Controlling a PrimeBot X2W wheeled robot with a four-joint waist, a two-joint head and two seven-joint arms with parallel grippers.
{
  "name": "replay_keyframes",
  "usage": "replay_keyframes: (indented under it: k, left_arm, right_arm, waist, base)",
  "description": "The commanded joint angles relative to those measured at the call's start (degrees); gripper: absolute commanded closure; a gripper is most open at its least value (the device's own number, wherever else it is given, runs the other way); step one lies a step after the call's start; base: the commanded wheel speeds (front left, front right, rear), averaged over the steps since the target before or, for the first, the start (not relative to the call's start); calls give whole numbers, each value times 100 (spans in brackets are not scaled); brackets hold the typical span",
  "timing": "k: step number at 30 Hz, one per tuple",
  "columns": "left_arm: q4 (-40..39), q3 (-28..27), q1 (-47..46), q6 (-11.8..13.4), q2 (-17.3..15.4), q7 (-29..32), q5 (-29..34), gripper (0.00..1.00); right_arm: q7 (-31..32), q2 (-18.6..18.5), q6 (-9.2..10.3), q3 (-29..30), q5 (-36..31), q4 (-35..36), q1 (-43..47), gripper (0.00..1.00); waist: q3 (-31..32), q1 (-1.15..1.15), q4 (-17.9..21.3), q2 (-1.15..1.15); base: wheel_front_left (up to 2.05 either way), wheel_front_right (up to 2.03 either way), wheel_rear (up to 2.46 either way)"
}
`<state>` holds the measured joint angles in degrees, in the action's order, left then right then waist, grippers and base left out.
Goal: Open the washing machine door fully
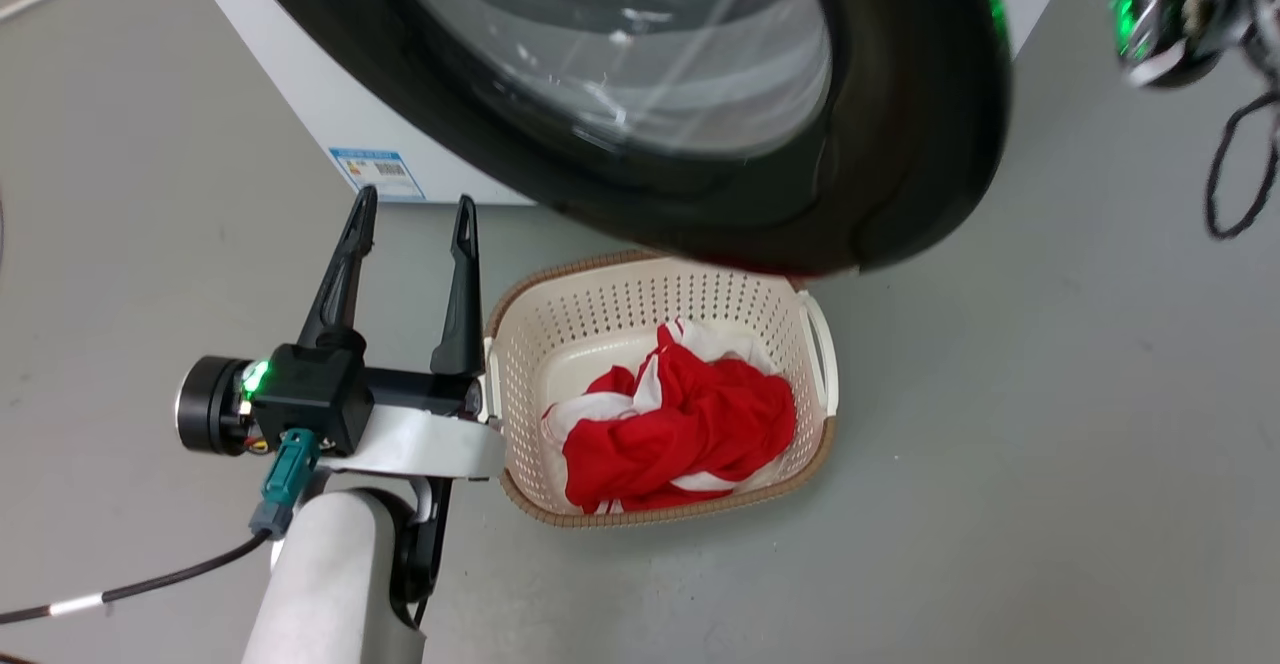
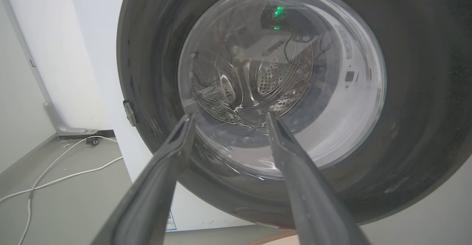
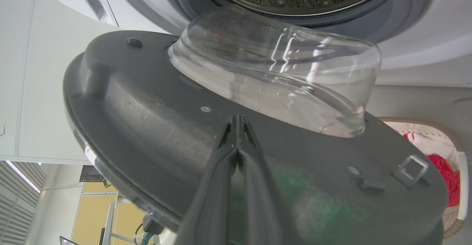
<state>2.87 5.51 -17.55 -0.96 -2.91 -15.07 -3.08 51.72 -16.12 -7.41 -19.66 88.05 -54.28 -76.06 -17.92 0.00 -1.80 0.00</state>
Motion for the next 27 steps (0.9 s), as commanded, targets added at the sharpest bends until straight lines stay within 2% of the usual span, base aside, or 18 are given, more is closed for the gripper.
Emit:
replay_keyframes:
  k: [1,12,27]
  left_arm:
    - [15,-22,105,-9,3,-15,43,0]
    - [168,-111,600,-92,-20,-15,125,0]
    - [251,35,983,-72,-3,-15,43,0]
  right_arm:
    - [81,145,-14,-51,57,76,219,100]
    - [401,372,-14,-165,284,1009,1570,100]
    - [332,907,-14,-527,357,2059,2818,100]
  waist:
    - [206,0,23,0]
    - [917,0,-44,0]
    - [1303,0,-205,0]
  base:
    - [0,0,0]
    - [0,0,0]
    - [0,0,0]
